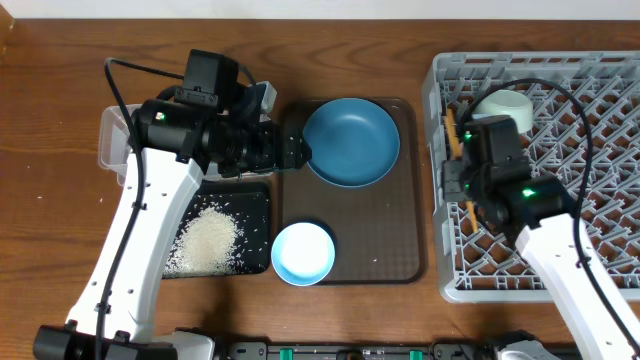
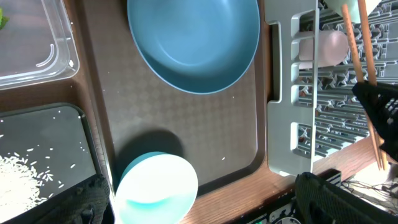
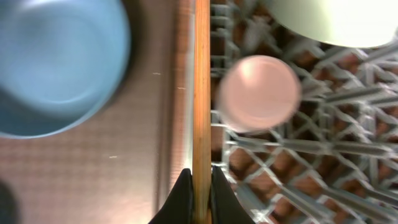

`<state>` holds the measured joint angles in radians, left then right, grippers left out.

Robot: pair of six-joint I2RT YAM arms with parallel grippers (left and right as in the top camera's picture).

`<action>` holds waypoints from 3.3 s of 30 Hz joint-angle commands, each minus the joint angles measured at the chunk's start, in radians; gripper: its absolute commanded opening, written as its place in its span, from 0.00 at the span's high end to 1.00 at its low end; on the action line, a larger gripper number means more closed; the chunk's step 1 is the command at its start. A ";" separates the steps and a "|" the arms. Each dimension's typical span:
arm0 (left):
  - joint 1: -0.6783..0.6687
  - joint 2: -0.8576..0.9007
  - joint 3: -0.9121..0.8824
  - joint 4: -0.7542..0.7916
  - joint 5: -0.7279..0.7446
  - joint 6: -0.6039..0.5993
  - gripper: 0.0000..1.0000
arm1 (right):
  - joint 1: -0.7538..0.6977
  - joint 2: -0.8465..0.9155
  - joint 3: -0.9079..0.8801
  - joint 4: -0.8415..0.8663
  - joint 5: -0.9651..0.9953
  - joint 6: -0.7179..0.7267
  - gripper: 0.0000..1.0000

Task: Sort waste into correct bins and load items into the dishwasher rack
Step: 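Release the chopsticks in the rack and move back left, then grasp the rim of the teal plate with the right gripper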

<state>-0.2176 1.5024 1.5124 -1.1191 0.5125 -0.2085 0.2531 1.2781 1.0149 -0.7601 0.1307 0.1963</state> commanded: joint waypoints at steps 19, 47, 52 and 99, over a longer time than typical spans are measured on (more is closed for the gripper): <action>0.003 0.001 -0.005 -0.002 -0.009 0.009 0.02 | -0.056 0.222 0.003 0.094 0.011 -0.093 0.98; 0.003 0.001 -0.005 -0.002 -0.009 0.009 0.02 | 0.011 0.111 0.128 0.195 -0.461 0.035 0.79; 0.003 0.001 -0.005 -0.002 -0.009 0.009 0.02 | 0.095 0.133 0.113 0.259 -0.464 0.035 0.77; 0.003 0.001 -0.005 -0.002 -0.009 0.009 0.02 | 0.423 0.478 0.104 0.600 -0.339 -0.096 0.99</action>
<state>-0.2176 1.5024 1.5124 -1.1187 0.5121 -0.2085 0.6880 1.8503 1.1282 -0.1413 -0.1650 0.0494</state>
